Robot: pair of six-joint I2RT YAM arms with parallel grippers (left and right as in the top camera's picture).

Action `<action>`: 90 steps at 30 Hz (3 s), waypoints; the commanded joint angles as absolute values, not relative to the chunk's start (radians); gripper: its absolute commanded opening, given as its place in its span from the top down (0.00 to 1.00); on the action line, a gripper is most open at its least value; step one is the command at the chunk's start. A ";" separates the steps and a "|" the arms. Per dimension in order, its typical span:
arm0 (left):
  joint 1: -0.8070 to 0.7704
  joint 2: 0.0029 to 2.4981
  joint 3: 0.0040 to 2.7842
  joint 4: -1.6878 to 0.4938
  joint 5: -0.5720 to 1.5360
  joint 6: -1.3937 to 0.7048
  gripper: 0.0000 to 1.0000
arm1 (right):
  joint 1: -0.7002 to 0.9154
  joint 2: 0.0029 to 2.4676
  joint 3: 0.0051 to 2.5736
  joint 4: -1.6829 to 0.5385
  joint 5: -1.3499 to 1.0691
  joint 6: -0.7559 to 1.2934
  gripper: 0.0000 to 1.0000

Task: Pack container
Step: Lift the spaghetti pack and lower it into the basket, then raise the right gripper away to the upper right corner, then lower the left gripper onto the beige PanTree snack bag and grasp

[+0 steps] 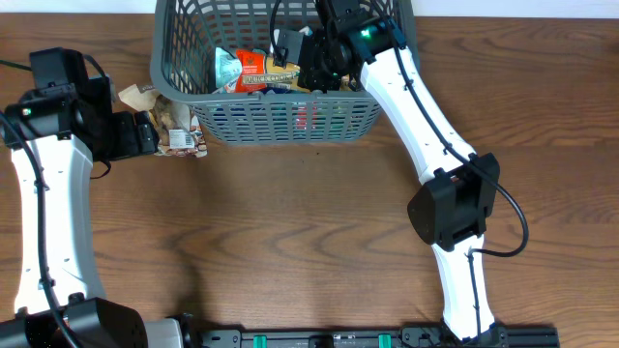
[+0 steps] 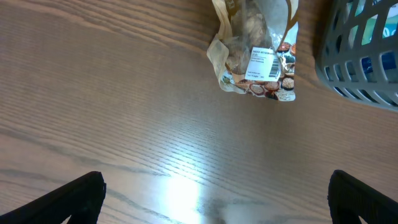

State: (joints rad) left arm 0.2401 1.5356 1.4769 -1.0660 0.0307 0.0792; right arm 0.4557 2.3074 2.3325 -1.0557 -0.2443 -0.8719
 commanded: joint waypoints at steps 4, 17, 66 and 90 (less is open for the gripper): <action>0.239 1.528 1.476 -1.069 0.038 0.082 0.01 | 0.457 2.353 2.359 -1.091 -0.304 -0.879 0.99; 0.239 1.528 1.476 -1.072 0.038 0.082 0.01 | 0.450 2.192 2.362 -1.091 -0.334 -0.688 0.14; 0.245 1.806 2.118 -1.025 0.063 -0.213 0.01 | -0.306 1.917 2.358 -1.483 0.039 0.110 0.01; 0.231 2.159 2.080 -1.163 0.064 -0.161 0.01 | -0.306 1.917 2.358 -1.504 0.018 0.088 0.01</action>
